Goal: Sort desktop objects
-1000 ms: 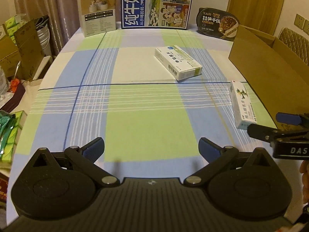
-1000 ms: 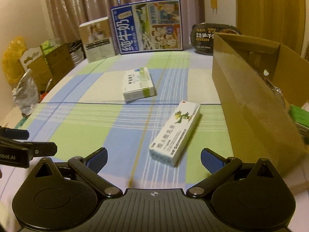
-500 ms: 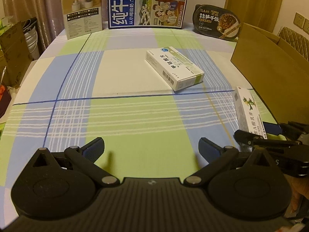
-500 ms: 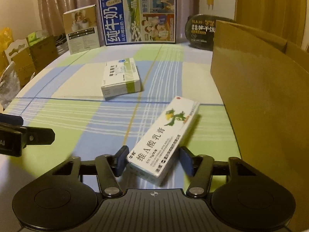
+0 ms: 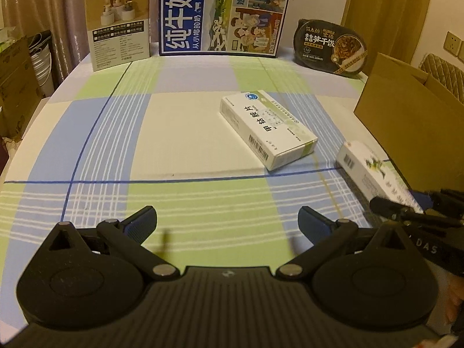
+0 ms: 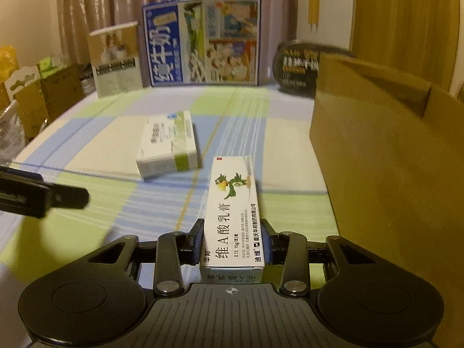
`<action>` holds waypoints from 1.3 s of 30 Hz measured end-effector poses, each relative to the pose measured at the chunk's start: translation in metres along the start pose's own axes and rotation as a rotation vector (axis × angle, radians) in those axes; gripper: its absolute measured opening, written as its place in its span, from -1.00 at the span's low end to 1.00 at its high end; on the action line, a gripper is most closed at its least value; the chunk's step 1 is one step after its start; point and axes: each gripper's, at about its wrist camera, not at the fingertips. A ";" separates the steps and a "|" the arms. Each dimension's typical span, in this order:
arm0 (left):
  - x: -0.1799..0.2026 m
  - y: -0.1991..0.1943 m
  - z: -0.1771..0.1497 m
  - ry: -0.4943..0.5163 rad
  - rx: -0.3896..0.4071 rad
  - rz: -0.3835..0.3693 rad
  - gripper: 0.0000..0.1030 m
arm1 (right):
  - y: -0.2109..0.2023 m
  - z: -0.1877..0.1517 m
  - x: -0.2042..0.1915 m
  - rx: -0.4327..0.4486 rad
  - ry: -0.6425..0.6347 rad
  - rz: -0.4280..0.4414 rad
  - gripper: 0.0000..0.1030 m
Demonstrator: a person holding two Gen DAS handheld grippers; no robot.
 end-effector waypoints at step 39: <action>0.056 0.072 0.046 0.107 0.017 0.014 0.31 | 0.031 0.008 0.014 -0.026 0.007 0.066 -0.31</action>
Point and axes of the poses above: each gripper's, at about its wrist camera, not at the fingertips, and y roughly the way its jaws point, x to its right, z to its top, and after that the axes turned 8 degrees about z, right-handed
